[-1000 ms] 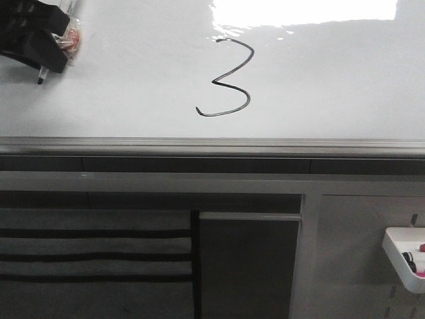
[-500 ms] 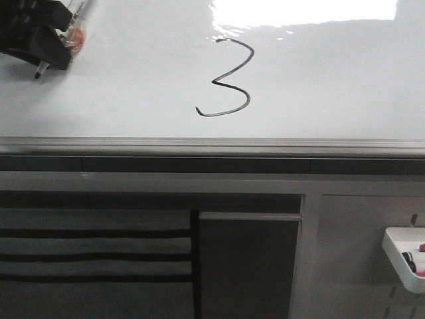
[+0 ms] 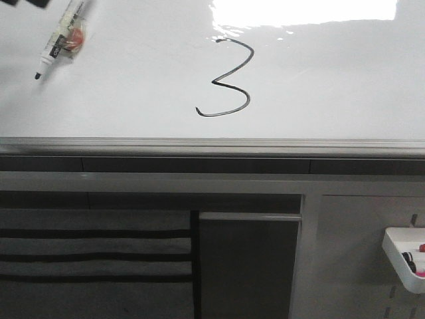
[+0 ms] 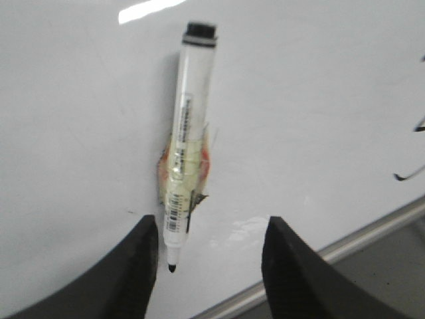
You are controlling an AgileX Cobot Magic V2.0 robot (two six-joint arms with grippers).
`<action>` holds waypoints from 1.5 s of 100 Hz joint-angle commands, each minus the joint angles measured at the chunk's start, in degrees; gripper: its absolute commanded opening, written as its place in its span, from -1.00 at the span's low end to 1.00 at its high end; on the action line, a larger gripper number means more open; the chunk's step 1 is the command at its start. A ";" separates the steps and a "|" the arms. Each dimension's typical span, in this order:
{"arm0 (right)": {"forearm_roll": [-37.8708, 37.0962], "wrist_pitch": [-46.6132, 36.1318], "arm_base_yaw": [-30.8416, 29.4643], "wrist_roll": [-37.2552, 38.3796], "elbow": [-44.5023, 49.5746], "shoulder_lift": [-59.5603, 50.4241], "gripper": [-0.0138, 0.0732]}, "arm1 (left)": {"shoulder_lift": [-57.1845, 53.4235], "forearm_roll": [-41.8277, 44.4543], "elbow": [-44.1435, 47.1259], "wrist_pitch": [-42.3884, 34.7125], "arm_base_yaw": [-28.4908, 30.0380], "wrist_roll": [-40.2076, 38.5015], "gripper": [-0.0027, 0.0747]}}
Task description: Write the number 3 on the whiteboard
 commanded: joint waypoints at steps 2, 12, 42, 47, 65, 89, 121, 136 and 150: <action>-5.00 0.09 -2.96 10.12 -0.85 -4.02 0.10 | -9.09 0.35 -2.23 4.52 0.24 -0.50 -0.06; -6.32 -2.84 -5.26 13.95 2.55 -8.87 0.10 | -17.38 1.11 -0.98 10.10 0.24 -0.50 -0.06; -6.32 -14.04 -6.05 20.84 21.63 -24.15 -0.01 | -46.85 1.23 21.01 -1.64 0.24 -3.50 -0.29; -6.32 -15.61 -6.05 20.84 24.02 -26.24 -0.11 | -51.26 1.12 25.47 -5.70 0.24 -3.50 -0.39; -6.32 -20.20 -6.05 20.84 29.45 -32.48 -0.62 | -62.20 0.26 39.15 -19.50 0.24 -3.61 -0.79; -6.32 -28.70 -6.05 20.84 32.64 -34.69 -0.85 | -63.16 -5.19 46.96 -32.22 0.24 -7.61 -0.98; -6.32 -30.44 -6.05 20.84 34.05 -34.69 -0.85 | -63.08 -5.76 47.48 -30.97 0.24 -7.61 -0.98; -6.32 -30.44 -6.05 20.84 34.05 -34.69 -0.85 | -63.08 -5.76 47.48 -30.97 0.24 -7.61 -0.98; -6.32 -30.44 -6.05 20.84 34.05 -34.69 -0.85 | -63.19 -5.76 47.58 -30.97 0.24 -7.61 -0.98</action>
